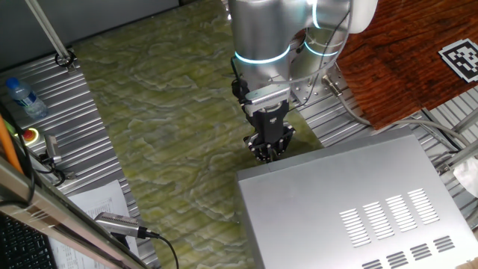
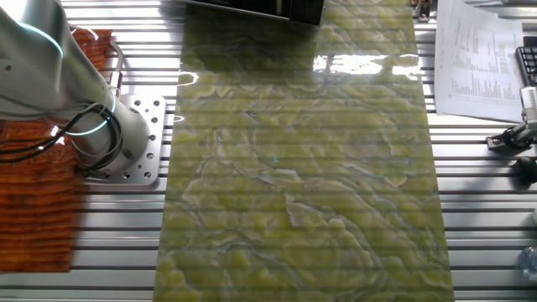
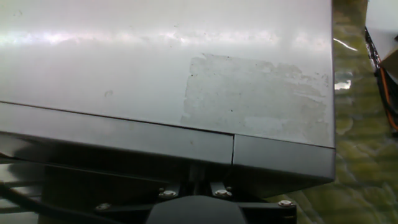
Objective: Open the microwave door
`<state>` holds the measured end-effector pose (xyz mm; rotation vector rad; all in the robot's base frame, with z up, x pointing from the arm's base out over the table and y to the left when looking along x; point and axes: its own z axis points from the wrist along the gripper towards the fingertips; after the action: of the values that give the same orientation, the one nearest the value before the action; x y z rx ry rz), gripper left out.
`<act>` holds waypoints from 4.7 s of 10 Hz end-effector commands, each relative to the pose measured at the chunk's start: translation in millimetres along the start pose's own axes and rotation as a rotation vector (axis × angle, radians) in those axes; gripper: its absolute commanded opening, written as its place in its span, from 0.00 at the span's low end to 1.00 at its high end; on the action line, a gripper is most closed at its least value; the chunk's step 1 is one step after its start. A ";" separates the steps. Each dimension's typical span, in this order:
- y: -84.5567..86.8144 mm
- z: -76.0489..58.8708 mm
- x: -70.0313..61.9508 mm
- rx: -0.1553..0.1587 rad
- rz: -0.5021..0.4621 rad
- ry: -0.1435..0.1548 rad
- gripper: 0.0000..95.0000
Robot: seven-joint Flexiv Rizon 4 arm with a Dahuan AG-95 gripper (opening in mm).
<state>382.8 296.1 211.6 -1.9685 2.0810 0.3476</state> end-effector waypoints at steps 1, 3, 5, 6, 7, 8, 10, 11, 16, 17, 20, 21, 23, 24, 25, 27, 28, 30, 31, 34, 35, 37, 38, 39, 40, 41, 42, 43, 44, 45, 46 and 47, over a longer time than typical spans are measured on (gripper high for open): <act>-0.4 1.7 1.5 0.004 -0.001 -0.032 0.00; 0.1 -2.7 6.5 -0.020 -0.001 -0.027 0.00; 1.0 -3.8 10.2 -0.020 0.001 -0.047 0.00; 1.4 -4.4 10.6 -0.030 0.004 -0.030 0.00; 3.5 -6.1 16.9 -0.030 0.009 -0.001 0.00; 5.1 -6.6 21.1 -0.034 0.009 -0.004 0.00; 6.7 -14.2 27.8 -0.034 0.012 0.014 0.00; 7.4 -15.3 29.8 -0.032 0.023 0.033 0.00; 9.8 -14.4 33.8 -0.025 0.033 0.060 0.80; 9.9 -15.5 34.6 -0.019 0.030 0.071 0.80; 11.0 -19.1 38.4 -0.017 0.038 0.084 0.80; 12.6 -22.9 42.9 -0.016 0.048 0.094 0.80; 14.5 -35.0 52.2 -0.011 0.096 0.127 0.80; 12.8 -41.8 57.9 -0.007 0.115 0.158 0.60; 7.6 -48.9 63.8 -0.005 0.135 0.178 0.40; -11.3 -62.2 77.2 0.010 0.235 0.229 0.00; -20.9 -66.5 83.1 0.020 0.278 0.254 0.00; -34.7 -74.1 93.3 0.056 0.452 0.309 0.00; -41.5 -78.5 101.0 0.082 0.591 0.340 0.00; -44.4 -81.1 109.6 0.165 1.097 0.345 0.00; -45.1 -81.5 111.5 0.165 1.131 0.338 0.00; -49.2 -84.9 120.8 0.183 1.236 0.331 0.00; -49.2 -84.9 120.8 0.195 1.264 0.326 0.00; -49.2 -84.9 120.8 0.210 1.331 0.319 0.00; -49.2 -84.9 120.8 0.249 1.464 0.305 0.00; -49.2 -84.9 120.8 0.272 1.503 0.279 0.00; -49.2 -84.9 120.8 0.277 1.515 0.268 0.00; -49.2 -84.9 120.8 0.281 1.535 0.264 0.00; -49.2 -84.9 120.8 0.280 1.545 0.269 0.00; -50.6 -85.3 123.0 0.276 1.551 0.275 0.00; -58.6 -91.2 139.3 0.278 1.537 0.279 0.00; -64.4 -98.8 157.7 0.277 1.511 0.281 0.00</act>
<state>433.1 124.2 249.7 0.0452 3.1387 -0.0068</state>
